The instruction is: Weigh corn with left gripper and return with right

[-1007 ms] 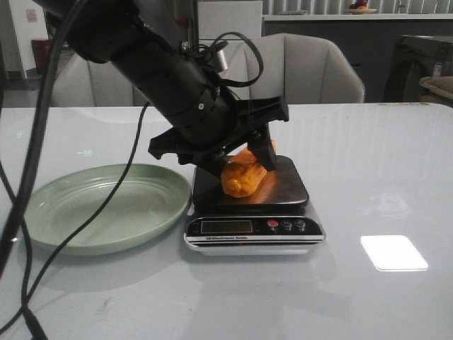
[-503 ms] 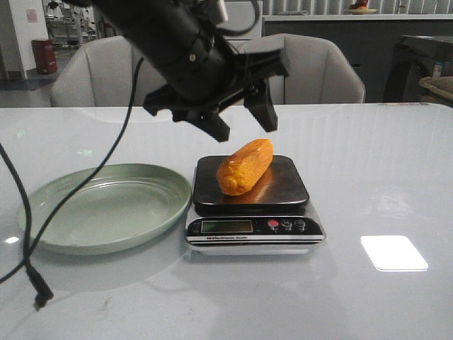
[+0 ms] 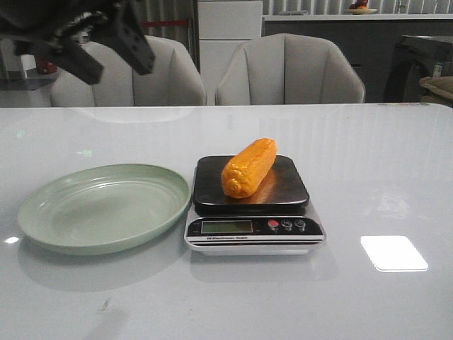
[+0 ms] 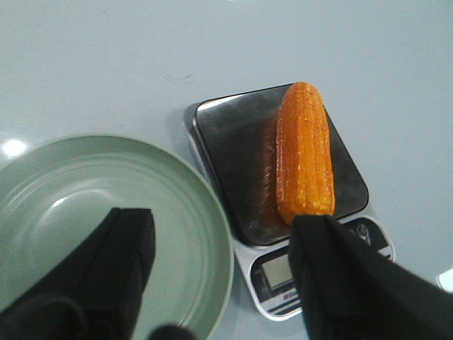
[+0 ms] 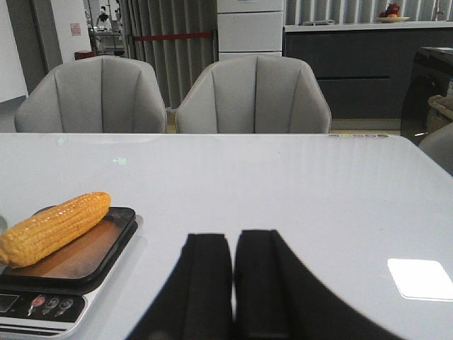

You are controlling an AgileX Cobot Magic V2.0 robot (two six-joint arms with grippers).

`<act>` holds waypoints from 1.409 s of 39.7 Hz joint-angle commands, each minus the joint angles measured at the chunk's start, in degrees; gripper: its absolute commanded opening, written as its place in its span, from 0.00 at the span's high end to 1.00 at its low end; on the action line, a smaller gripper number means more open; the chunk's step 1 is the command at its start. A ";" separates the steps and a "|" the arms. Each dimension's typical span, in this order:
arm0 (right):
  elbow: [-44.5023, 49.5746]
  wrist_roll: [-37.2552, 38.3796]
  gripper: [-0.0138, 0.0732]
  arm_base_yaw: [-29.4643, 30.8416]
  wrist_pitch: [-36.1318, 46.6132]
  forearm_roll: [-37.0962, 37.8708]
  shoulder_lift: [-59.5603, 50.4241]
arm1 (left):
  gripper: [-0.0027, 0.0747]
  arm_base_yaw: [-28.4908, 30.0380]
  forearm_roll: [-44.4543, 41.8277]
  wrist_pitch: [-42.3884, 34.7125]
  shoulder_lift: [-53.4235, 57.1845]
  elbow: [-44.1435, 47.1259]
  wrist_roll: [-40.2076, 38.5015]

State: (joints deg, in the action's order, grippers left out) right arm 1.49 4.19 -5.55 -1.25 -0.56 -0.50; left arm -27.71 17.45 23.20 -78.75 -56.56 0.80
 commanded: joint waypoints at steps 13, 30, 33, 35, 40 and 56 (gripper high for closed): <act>0.55 -0.35 0.63 0.46 4.60 0.56 -1.16 | 0.36 1.78 -7.16 -2.57 28.67 15.17 -0.08; 0.55 -0.35 0.63 0.46 4.60 0.56 -1.11 | 0.37 1.78 -10.86 5.63 55.63 26.53 -0.08; 0.55 -0.35 0.63 0.46 4.60 0.56 -1.11 | 0.43 1.78 -11.85 6.60 59.98 28.08 -0.08; 0.55 -0.35 0.63 0.46 4.60 0.56 -1.11 | 0.48 1.78 -12.64 7.16 62.61 28.86 -0.08; 0.55 -0.35 0.63 0.46 4.60 0.56 -1.11 | 0.66 1.78 -14.98 8.99 68.60 30.56 -0.08; 0.55 -0.35 0.63 0.46 4.60 0.56 -1.11 | 0.82 1.78 -15.31 6.57 73.73 33.77 -0.08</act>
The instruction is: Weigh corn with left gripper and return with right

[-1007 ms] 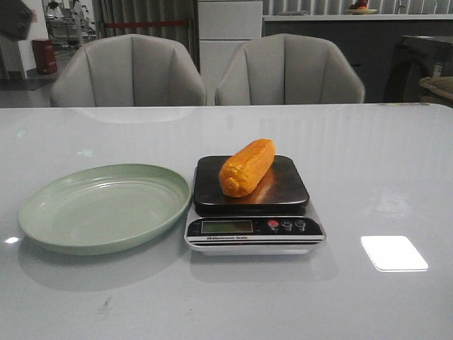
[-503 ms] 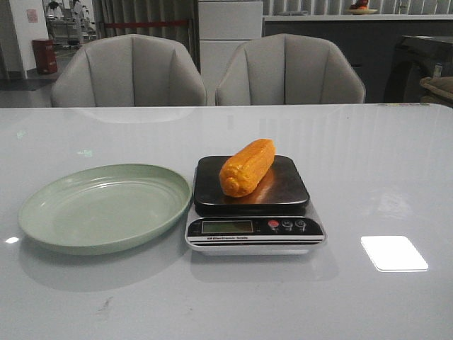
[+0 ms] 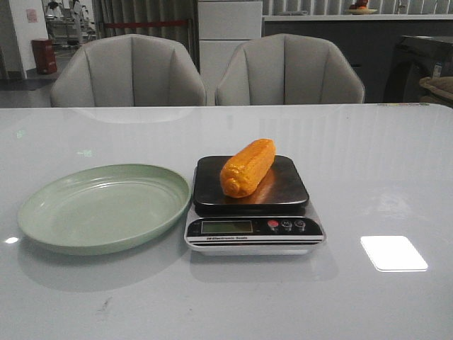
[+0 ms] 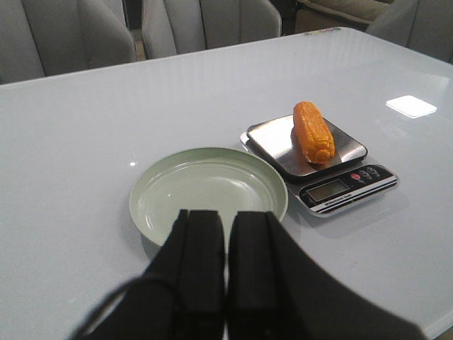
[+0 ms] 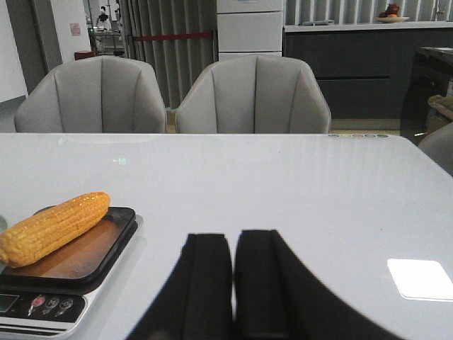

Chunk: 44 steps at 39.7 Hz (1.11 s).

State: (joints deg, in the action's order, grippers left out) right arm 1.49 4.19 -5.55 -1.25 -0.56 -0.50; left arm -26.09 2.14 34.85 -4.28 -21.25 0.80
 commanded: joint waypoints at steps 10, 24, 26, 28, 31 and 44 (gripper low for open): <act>0.50 -0.20 0.63 0.35 13.75 0.56 -1.11 | 0.82 0.15 0.01 -5.37 -0.73 -1.53 -0.08; -12.37 1.60 0.63 0.35 3.09 -0.33 7.78 | 0.82 0.15 0.01 -5.51 -0.73 -1.53 -0.08; -15.24 1.60 0.63 0.35 -0.39 -0.33 10.58 | 0.82 0.15 0.01 -5.51 -0.73 -1.53 -0.08; -18.09 1.60 0.63 0.35 -4.73 -0.33 13.47 | 0.82 0.15 0.01 -5.51 -0.73 -1.53 -0.08; -21.99 1.60 0.63 0.35 -11.25 -0.33 17.79 | 0.82 0.15 0.01 -5.51 -0.73 -1.53 -0.08; -24.55 1.60 0.63 0.35 -16.98 -0.35 24.32 | 0.82 0.15 0.01 -5.51 -0.73 -1.53 -0.08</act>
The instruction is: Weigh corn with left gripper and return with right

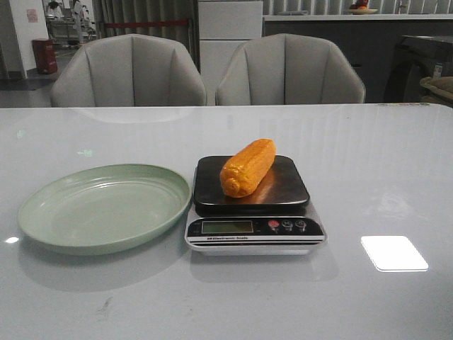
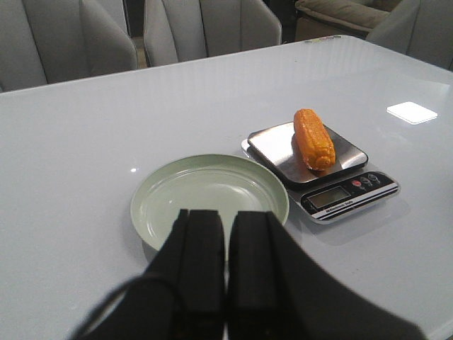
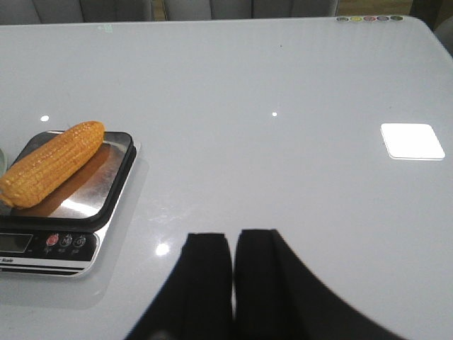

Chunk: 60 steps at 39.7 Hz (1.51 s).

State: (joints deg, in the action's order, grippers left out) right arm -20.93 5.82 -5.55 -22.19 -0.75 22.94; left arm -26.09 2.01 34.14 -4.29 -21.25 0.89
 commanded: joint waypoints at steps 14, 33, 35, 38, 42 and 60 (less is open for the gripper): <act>-2.13 0.02 0.62 -0.87 1.56 -0.64 1.66 | 0.82 0.15 0.14 -4.80 -0.72 -1.53 -0.17; -11.86 0.02 0.16 -14.91 2.65 -1.16 21.40 | 0.82 0.15 0.14 -4.80 -0.72 -1.53 -0.17; -13.97 0.08 0.16 -16.48 3.03 -2.27 24.21 | 0.82 0.15 0.14 -4.80 -0.72 -1.53 -0.17; -17.46 0.08 0.16 -18.27 3.03 -4.58 28.52 | 0.82 0.15 0.14 -4.80 -0.72 -1.53 -0.17; -22.83 0.08 0.16 -19.32 1.81 -6.40 35.26 | 0.82 0.15 0.14 -4.80 -0.72 -1.53 -0.17; -52.79 6.85 0.16 -20.21 -17.07 -6.23 64.45 | 0.82 0.15 0.38 -4.80 -0.72 -1.53 -0.17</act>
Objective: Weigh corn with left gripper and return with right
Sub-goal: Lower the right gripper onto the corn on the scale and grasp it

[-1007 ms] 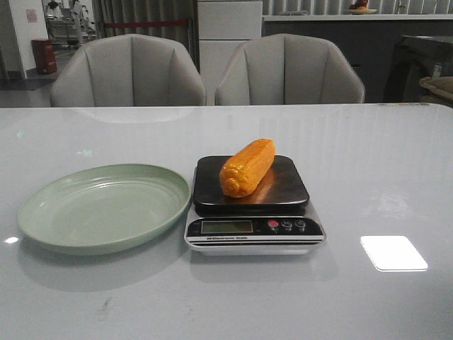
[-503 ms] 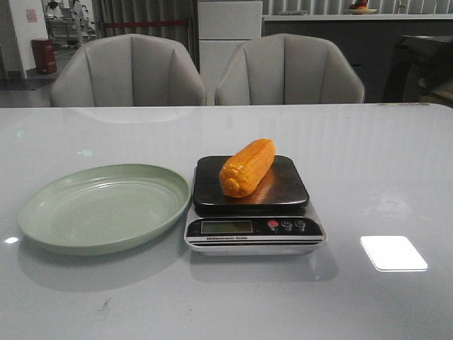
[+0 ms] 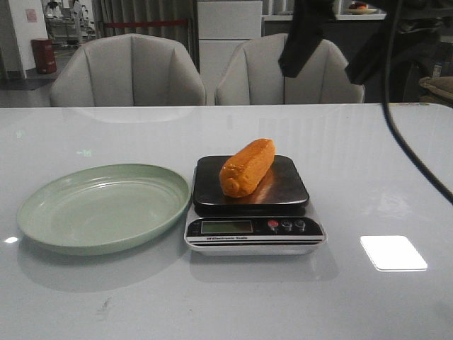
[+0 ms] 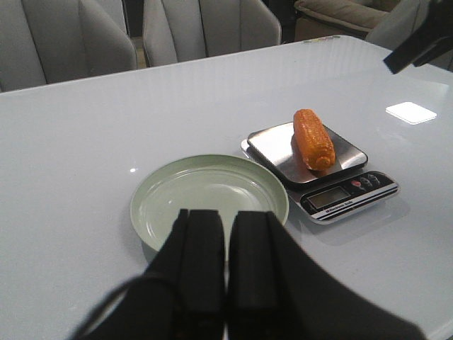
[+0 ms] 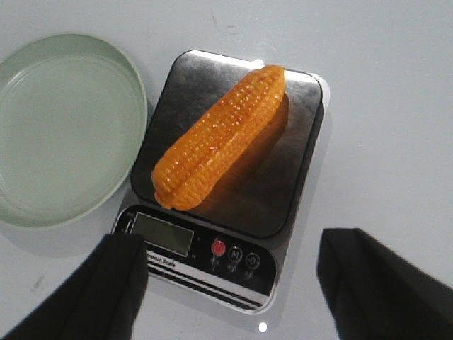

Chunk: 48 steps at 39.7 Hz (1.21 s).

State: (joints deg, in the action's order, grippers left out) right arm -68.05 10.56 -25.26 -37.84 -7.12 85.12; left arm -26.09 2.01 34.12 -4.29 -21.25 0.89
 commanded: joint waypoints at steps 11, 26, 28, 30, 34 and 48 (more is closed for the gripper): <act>-21.64 23.12 0.16 -5.28 -12.49 13.98 17.22 | 0.82 0.15 0.38 -4.78 -0.72 -1.53 -0.17; -29.87 31.27 0.16 -6.65 -14.72 12.00 27.23 | 0.82 -0.24 0.38 -4.78 -0.72 -1.53 -0.17; -29.89 31.91 0.16 -6.65 -15.39 12.00 28.05 | 0.82 -0.24 0.38 -4.78 -0.72 -1.53 -0.17; -29.89 32.03 0.17 -6.65 -16.06 11.76 29.04 | 0.82 -0.24 0.38 -4.78 -0.72 -1.53 -0.17; -29.93 32.03 0.28 -6.65 -15.81 10.16 30.41 | 0.82 -0.24 0.38 -4.78 -0.72 -1.53 -0.17; -37.48 30.71 0.67 -9.76 -16.05 7.12 30.62 | 0.82 -0.24 0.38 -4.78 -0.72 -1.53 -0.17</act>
State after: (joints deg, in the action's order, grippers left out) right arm -102.11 42.15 -33.44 -54.78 1.02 119.29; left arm -26.09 2.01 34.12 -4.29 -21.25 0.89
